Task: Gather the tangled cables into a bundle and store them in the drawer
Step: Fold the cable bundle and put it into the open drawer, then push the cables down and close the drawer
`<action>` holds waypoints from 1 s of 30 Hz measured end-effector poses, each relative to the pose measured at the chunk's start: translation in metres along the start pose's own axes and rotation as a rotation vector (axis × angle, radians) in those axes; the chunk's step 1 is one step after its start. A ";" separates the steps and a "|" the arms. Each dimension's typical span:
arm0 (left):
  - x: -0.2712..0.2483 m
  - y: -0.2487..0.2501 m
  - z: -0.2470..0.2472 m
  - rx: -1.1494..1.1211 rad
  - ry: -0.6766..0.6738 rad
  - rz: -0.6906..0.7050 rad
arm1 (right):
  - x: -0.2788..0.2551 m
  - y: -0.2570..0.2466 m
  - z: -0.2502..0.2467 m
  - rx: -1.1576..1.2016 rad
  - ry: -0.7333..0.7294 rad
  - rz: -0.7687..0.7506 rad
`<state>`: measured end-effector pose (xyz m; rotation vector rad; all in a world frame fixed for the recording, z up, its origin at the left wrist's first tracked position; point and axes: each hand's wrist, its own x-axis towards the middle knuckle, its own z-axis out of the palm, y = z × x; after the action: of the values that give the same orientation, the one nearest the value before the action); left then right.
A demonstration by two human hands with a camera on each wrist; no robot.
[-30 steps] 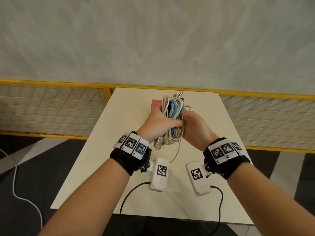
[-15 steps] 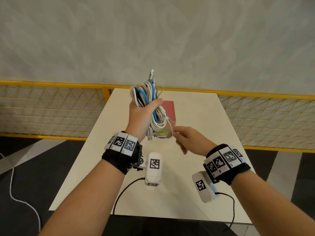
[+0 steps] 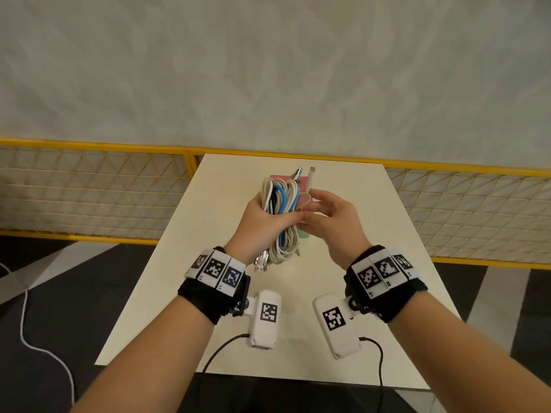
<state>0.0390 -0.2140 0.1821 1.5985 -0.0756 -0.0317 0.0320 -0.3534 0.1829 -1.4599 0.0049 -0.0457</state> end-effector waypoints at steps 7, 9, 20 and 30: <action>0.004 -0.016 -0.014 0.029 0.058 0.036 | -0.007 0.000 0.029 -0.036 -0.144 0.114; 0.007 -0.019 -0.021 0.037 0.062 0.022 | -0.008 -0.001 0.036 -0.075 -0.215 0.111; 0.060 -0.046 -0.066 0.302 0.089 -0.102 | 0.032 0.049 0.009 -0.326 -0.014 0.151; 0.152 -0.095 -0.014 0.910 -0.139 -0.121 | 0.096 0.171 -0.036 -0.263 0.296 0.604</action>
<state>0.1943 -0.2077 0.0916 2.5088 -0.1100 -0.2290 0.1317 -0.3732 0.0111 -1.6485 0.7129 0.2409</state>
